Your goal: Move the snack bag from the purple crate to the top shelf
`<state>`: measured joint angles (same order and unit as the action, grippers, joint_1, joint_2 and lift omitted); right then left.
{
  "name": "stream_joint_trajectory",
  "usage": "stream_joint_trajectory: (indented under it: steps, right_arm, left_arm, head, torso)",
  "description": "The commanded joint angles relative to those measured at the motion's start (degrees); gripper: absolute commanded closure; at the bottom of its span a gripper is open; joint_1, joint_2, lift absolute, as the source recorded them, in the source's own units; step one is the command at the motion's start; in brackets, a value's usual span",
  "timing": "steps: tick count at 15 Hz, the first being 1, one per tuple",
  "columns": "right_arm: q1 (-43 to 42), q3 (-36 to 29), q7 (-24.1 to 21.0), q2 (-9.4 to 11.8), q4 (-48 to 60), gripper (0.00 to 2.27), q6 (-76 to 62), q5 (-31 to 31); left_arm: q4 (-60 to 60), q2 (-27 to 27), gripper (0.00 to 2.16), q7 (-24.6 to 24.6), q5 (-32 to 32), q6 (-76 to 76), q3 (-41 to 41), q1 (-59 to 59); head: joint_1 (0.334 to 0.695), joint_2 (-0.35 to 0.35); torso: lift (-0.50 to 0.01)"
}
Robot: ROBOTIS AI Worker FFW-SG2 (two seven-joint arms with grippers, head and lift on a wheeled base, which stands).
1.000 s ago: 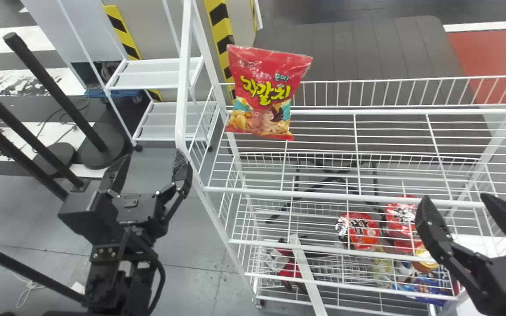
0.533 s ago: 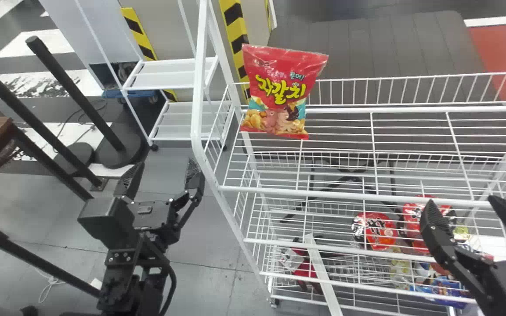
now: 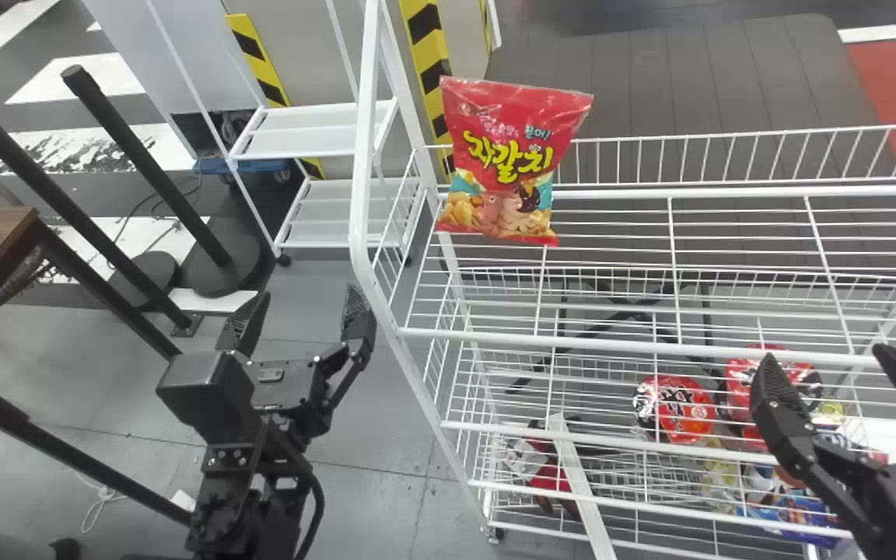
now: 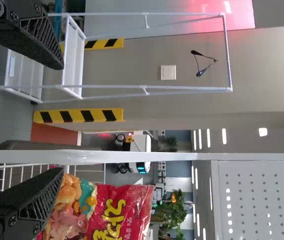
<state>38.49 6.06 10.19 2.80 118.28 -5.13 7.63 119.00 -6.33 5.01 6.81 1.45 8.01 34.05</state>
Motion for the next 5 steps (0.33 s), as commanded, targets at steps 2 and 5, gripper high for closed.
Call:
stream_joint_trajectory:
  steps: [2, 5]
  right_arm:
    - [0.0, 0.1, 0.0, 0.3, 0.1, 0.12, 0.0, -0.2]
    - [0.5, 0.5, 0.0, 0.5, 0.5, 0.12, -0.7, -0.9]
  left_arm:
    - [0.1, 0.1, 0.1, 0.0, -0.1, 0.0, -0.1, 0.3]
    - [0.5, 0.1, 0.1, 0.0, -0.3, 0.0, -0.1, 0.6]
  head:
    - [0.695, 0.265]
    - [0.695, 0.265]
  torso:
    - [0.001]
    - [0.001]
